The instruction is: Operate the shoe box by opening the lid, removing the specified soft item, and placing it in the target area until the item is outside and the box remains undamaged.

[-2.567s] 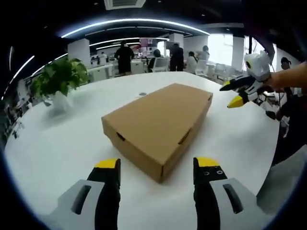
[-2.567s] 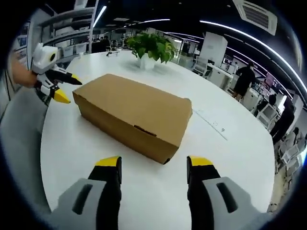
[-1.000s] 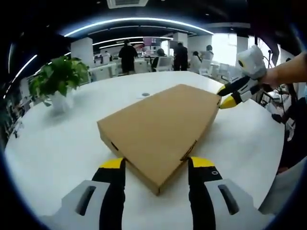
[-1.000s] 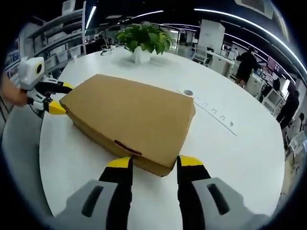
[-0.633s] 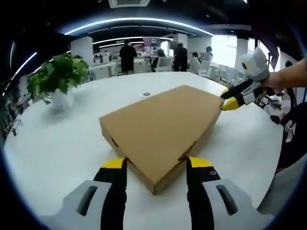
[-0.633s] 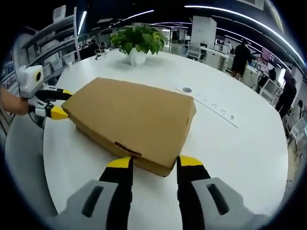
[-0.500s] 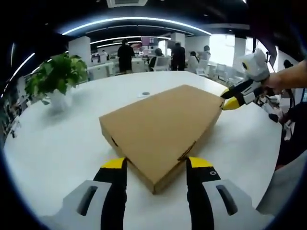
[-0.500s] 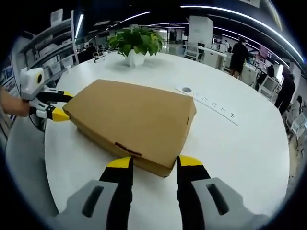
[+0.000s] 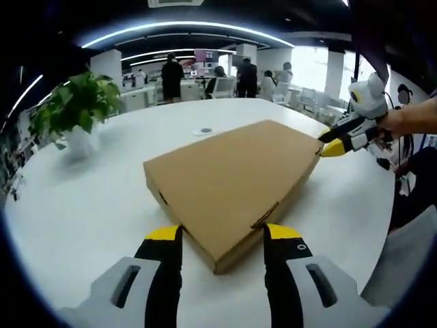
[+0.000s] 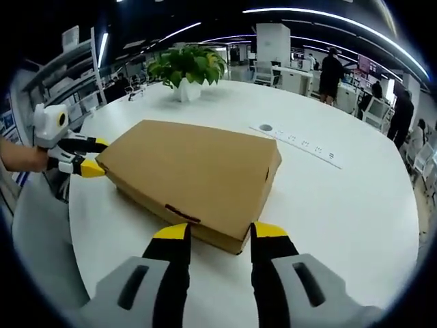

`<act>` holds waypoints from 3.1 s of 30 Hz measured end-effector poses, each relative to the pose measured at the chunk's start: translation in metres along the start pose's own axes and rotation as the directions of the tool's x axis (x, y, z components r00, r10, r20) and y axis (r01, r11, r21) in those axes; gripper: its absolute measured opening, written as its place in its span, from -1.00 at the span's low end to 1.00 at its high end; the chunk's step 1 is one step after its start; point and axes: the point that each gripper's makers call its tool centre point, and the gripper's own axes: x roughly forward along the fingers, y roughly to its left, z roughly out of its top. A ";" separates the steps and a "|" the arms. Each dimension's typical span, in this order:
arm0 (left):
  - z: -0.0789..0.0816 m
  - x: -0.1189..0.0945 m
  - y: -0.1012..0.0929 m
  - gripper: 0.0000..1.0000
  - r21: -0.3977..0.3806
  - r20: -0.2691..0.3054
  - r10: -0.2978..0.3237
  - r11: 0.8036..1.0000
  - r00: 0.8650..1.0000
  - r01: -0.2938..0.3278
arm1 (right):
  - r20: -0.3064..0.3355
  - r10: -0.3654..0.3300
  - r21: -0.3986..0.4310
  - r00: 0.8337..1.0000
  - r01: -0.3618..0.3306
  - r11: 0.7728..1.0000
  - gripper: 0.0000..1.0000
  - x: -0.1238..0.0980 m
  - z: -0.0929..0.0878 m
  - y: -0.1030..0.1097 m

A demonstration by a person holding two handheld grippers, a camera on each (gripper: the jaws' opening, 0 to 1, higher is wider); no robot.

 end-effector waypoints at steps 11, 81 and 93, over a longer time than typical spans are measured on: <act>-0.004 -0.005 0.012 -0.07 0.031 -0.029 -0.052 0.998 0.998 0.053 | 0.013 -0.016 0.019 1.000 0.016 1.000 -0.44 -0.003 -0.004 0.018; -0.047 -0.074 0.102 -0.10 0.112 -0.163 -0.184 0.973 0.969 0.204 | 0.049 0.001 -0.063 0.999 0.002 0.998 -0.58 0.010 -0.007 0.156; -0.053 -0.085 0.114 -0.10 0.103 -0.171 -0.170 0.976 0.970 0.190 | 0.076 0.027 -0.045 0.997 -0.024 0.999 -0.51 0.016 -0.002 0.171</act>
